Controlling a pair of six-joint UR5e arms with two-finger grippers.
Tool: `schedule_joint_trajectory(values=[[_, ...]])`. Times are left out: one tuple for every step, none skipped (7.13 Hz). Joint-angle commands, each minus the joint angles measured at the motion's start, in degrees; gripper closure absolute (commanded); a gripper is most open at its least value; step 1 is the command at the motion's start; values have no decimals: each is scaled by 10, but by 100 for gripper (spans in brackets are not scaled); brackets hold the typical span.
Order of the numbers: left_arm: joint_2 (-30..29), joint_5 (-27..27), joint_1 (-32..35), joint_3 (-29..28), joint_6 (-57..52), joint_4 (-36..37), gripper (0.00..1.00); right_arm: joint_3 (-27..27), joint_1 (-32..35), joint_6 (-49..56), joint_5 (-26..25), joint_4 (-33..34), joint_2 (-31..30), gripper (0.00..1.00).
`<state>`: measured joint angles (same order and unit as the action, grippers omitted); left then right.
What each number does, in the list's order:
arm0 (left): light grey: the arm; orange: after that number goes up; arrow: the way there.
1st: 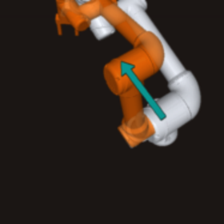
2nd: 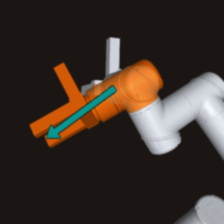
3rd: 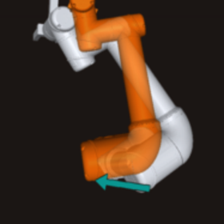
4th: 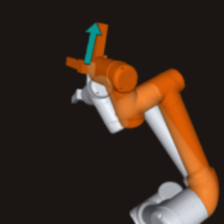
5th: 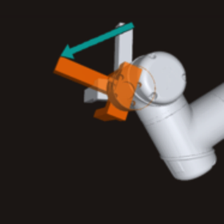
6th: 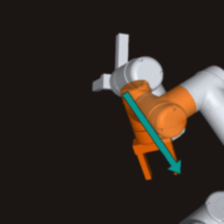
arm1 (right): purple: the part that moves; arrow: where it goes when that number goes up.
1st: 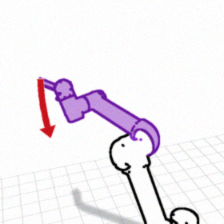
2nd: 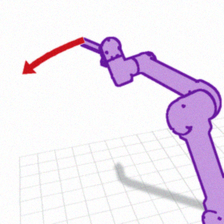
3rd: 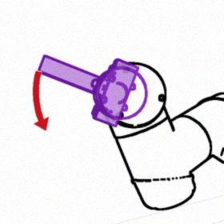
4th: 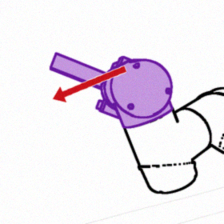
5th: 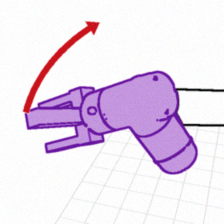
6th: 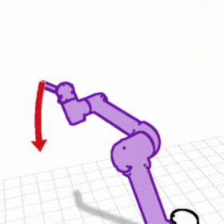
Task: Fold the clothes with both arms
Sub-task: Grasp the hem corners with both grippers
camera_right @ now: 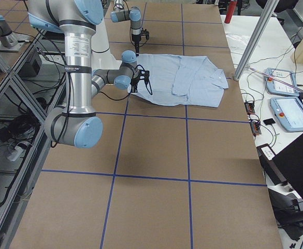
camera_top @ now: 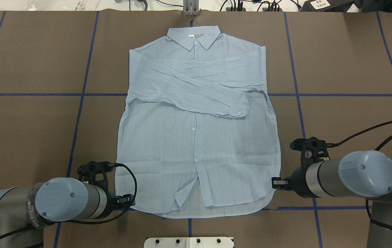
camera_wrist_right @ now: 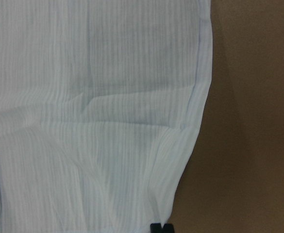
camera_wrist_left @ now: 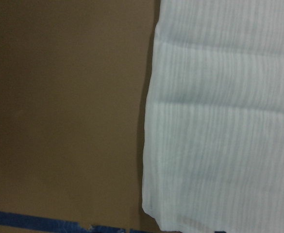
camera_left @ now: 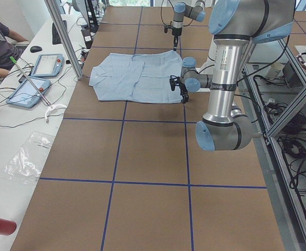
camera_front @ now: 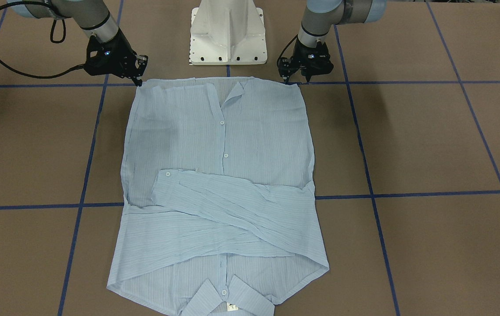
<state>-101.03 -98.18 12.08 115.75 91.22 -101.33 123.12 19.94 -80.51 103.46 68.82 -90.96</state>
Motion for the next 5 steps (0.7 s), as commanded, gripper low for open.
schedule_joint_trajectory(values=[[-5,2,3,-17,-2,0,23,1,3,0,2,0,0,100],[-7,22,4,-20,-2,0,25,1,4,1,2,0,0,100],[-9,26,5,-20,-3,0,29,0,5,1,2,0,0,100],[-12,26,5,-20,-3,0,33,0,6,1,3,0,0,100],[-14,26,5,-20,-3,0,36,1,8,1,5,0,-1,100]])
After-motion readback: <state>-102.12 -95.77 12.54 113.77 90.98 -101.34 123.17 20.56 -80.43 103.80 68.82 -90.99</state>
